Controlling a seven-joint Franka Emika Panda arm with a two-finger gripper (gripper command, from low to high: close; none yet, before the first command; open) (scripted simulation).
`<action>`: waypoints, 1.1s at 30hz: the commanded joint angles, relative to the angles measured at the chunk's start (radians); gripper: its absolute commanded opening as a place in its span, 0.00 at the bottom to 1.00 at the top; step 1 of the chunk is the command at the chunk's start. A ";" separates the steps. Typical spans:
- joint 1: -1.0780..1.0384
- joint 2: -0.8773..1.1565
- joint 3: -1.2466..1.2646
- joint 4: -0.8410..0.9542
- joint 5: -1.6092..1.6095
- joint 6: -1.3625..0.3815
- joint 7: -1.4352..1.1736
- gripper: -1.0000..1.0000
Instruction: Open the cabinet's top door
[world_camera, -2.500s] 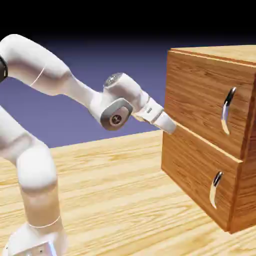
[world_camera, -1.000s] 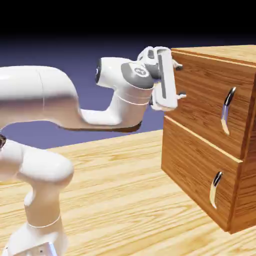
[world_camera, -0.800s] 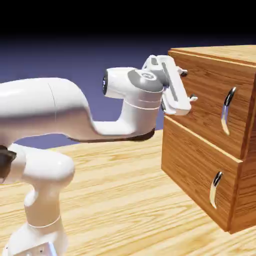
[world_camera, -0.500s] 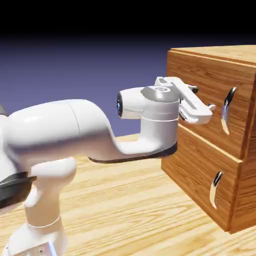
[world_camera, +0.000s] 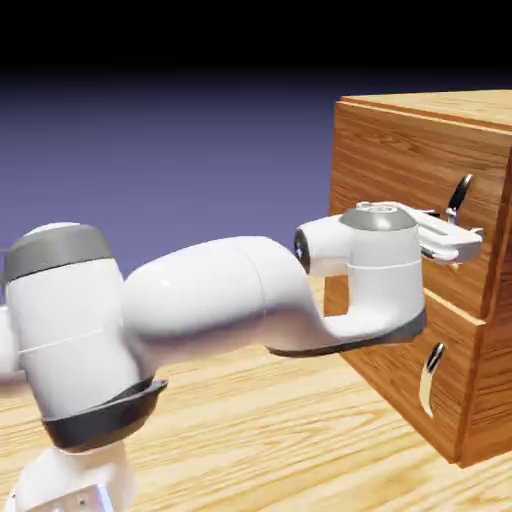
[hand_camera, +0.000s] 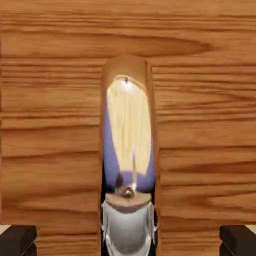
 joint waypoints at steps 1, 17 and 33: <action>-0.036 0.017 0.020 -0.036 -0.001 -0.023 0.025 0.00; -0.612 0.133 0.482 -0.508 0.233 -0.309 0.186 0.00; -0.822 -0.142 1.055 -0.873 0.900 -0.697 -0.013 0.00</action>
